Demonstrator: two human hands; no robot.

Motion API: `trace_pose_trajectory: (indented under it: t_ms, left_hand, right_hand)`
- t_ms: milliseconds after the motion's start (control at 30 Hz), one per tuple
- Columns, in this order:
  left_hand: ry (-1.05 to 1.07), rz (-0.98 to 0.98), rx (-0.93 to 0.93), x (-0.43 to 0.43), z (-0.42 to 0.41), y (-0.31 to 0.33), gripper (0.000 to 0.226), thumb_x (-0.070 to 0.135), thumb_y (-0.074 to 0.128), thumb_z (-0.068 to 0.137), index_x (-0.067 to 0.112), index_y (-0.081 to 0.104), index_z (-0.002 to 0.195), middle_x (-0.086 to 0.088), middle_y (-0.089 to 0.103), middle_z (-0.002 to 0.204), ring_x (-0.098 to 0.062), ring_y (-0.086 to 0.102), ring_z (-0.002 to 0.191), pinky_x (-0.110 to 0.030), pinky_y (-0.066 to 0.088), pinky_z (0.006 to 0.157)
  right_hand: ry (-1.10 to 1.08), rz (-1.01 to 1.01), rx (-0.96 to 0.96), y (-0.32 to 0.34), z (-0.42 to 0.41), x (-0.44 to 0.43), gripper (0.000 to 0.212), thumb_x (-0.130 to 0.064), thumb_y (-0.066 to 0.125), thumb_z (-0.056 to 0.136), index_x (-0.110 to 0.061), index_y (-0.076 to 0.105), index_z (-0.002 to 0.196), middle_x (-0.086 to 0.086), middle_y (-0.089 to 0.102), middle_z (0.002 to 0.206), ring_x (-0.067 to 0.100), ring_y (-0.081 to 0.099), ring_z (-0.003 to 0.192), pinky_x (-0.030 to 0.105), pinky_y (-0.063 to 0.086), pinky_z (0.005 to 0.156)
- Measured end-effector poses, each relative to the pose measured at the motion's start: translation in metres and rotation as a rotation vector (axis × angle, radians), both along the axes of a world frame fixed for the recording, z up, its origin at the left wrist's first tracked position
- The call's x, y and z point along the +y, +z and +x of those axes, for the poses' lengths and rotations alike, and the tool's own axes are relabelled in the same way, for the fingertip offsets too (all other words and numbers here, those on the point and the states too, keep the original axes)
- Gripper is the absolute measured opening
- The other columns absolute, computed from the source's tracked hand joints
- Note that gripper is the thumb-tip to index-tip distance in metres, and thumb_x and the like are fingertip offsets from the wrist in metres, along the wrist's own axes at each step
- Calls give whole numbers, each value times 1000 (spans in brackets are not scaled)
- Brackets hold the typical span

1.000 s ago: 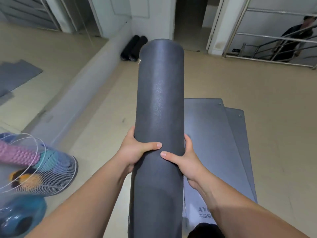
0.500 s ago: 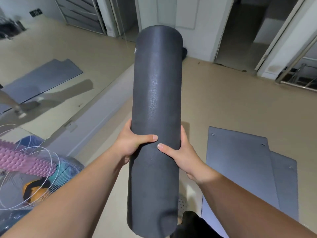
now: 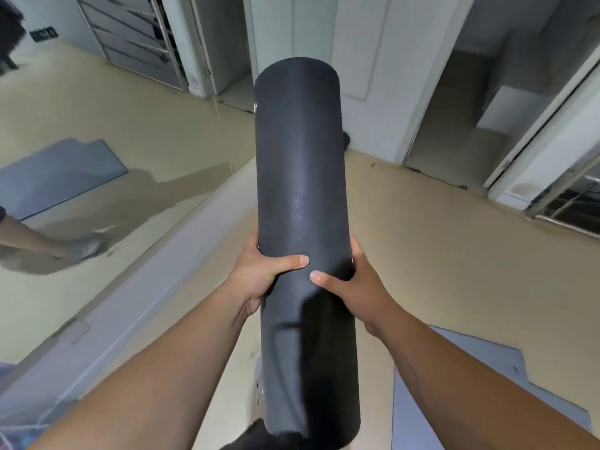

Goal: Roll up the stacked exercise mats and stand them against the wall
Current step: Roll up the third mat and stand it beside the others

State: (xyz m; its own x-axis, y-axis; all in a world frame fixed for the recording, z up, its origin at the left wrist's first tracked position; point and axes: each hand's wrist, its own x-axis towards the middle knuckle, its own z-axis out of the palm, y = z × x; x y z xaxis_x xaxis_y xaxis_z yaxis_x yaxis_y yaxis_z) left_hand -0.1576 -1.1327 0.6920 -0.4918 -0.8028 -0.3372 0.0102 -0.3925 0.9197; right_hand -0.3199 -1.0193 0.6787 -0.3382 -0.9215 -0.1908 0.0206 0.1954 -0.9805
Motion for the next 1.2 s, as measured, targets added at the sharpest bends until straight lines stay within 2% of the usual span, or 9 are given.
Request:
trace_pose_trajectory:
  t_ms: [167, 300, 433, 600, 700, 833, 1000, 1133, 1200]
  left_hand:
    - [-97, 3, 7, -137, -72, 14, 77, -3, 90, 66, 20, 57, 132, 0, 75, 116, -20, 75, 102, -32, 62, 74]
    - [-146, 14, -23, -228, -139, 23, 80, 3, 93, 64, 24, 57, 132, 4, 76, 114, -14, 75, 99, -28, 61, 72]
    - [-225, 22, -51, -306, -214, 23, 81, 5, 94, 65, 29, 56, 133, 10, 76, 112, -11, 74, 99, -30, 61, 76]
    - [-227, 4, -96, -406, -331, 12, 86, 10, 97, 58, 32, 55, 130, 9, 75, 111, -16, 73, 102, -34, 61, 81]
    - [-198, -9, -134, -461, -404, 8, 96, 16, 101, 50, 32, 55, 133, 10, 75, 114, -17, 73, 104, -41, 61, 89]
    - [-181, -1, -162, -529, -483, 8, 104, 21, 101, 50, 32, 51, 140, 11, 71, 121, -17, 70, 109, -43, 60, 94]
    - [-198, 33, -155, -619, -565, -10, 90, 13, 98, 59, 35, 52, 134, 13, 71, 116, -10, 71, 102, -29, 60, 77]
    - [-244, 71, -150, -704, -634, -51, 90, 11, 98, 60, 36, 51, 132, 15, 71, 113, -3, 72, 93, -21, 58, 68]
    - [-272, 101, -144, -749, -669, -81, 90, 9, 96, 61, 37, 48, 131, 14, 69, 115, -3, 70, 95, -18, 57, 66]
  right_hand:
    - [-135, 45, 13, 16, -61, -121, 84, -32, 95, 74, -66, 43, 130, -30, 66, 126, -2, 67, 113, 31, 58, 96]
    - [-237, 44, -11, 24, -116, -200, 82, -31, 95, 74, -64, 44, 129, -31, 66, 124, -3, 67, 111, 24, 58, 89]
    - [-289, 62, -29, 18, -183, -270, 91, -38, 95, 72, -57, 41, 142, -28, 63, 130, 1, 65, 115, 32, 58, 97]
    - [-285, 31, -13, 2, -296, -368, 80, -38, 94, 74, -68, 40, 125, -38, 62, 120, -7, 64, 110, 20, 55, 88]
    - [-259, 31, -29, -1, -374, -424, 80, -34, 95, 74, -68, 42, 124, -37, 64, 119, -7, 65, 109, 20, 56, 88]
    - [-225, 67, -21, 2, -458, -494, 88, -39, 95, 72, -61, 39, 137, -27, 62, 133, 3, 63, 120, 33, 56, 101]
    - [-209, 128, -18, -13, -543, -585, 94, -43, 94, 72, -60, 33, 141, -21, 58, 139, 10, 61, 124, 40, 56, 105]
    - [-248, 187, -34, -51, -609, -665, 100, -42, 95, 70, -60, 31, 145, -25, 59, 134, 8, 62, 120, 27, 58, 92]
    - [-272, 218, -30, -77, -639, -707, 99, -43, 95, 70, -62, 31, 144, -25, 58, 135, 7, 61, 120, 26, 57, 91]
